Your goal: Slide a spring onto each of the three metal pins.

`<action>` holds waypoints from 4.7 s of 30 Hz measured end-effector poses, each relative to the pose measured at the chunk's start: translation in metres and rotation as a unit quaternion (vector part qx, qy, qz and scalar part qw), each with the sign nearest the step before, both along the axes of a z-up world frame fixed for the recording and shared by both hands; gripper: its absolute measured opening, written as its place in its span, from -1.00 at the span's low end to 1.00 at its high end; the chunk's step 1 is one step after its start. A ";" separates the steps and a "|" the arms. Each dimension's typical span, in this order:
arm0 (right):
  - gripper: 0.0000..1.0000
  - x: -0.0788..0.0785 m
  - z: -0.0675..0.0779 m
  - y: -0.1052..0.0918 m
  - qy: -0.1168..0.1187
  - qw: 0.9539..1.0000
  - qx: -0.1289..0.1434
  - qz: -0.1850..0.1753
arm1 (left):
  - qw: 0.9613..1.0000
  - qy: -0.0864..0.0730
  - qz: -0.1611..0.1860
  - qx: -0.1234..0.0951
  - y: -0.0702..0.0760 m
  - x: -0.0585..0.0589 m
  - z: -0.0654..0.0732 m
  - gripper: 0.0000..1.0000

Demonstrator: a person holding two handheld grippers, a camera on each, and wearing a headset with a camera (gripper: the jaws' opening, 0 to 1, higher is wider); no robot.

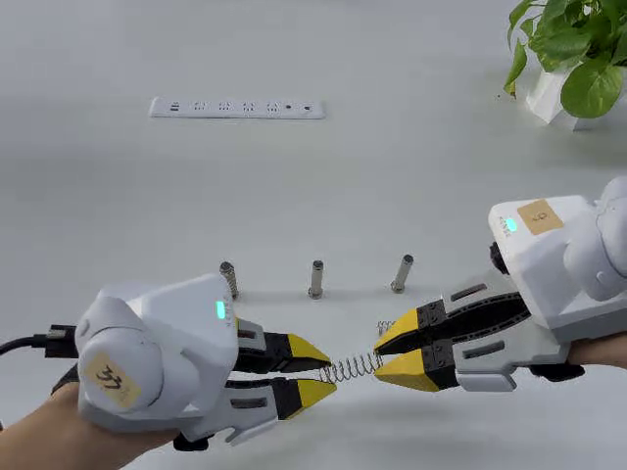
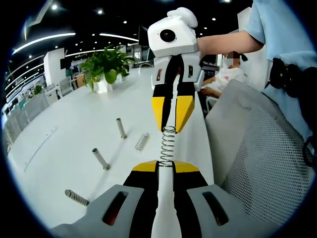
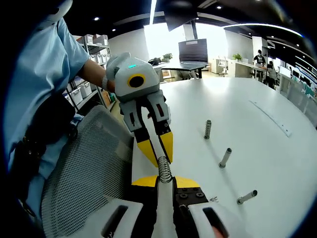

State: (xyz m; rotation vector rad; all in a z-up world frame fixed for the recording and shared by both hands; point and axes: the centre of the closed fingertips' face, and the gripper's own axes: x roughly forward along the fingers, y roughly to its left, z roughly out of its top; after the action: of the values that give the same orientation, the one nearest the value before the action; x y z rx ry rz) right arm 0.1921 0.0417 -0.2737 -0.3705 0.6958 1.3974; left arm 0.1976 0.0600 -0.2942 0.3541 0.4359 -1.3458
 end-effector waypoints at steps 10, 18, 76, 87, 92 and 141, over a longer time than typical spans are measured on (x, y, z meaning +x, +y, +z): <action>-0.86 -0.001 0.006 0.005 -0.031 0.999 -0.020 0.018 | 1.000 0.016 0.005 0.005 -0.004 -0.002 -0.004 -0.87; -0.85 -0.001 0.009 0.009 -0.045 0.998 -0.029 0.030 | 1.000 0.020 0.003 0.007 -0.006 -0.003 -0.005 -0.87; -0.75 -0.006 -0.010 0.010 -0.069 0.982 -0.118 0.131 | 0.999 0.030 0.004 -0.021 -0.023 -0.004 -0.001 -0.87; -0.84 -0.006 -0.011 0.008 -0.074 0.980 -0.123 0.140 | 0.999 0.034 0.008 -0.025 -0.024 -0.004 0.000 -0.87; -0.85 -0.006 -0.010 0.009 -0.072 0.979 -0.126 0.144 | 0.999 0.033 0.009 -0.026 -0.024 -0.004 0.001 -0.87; -0.85 0.007 -0.017 0.000 -0.075 0.974 -0.154 0.146 | 0.968 0.039 0.240 -0.054 0.061 0.026 -0.009 0.57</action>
State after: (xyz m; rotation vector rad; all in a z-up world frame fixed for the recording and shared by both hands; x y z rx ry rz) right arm 0.1991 0.0415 -0.2903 -0.8422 0.7561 1.5189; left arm 0.2233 0.1214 -0.3027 0.0937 0.4766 -0.9063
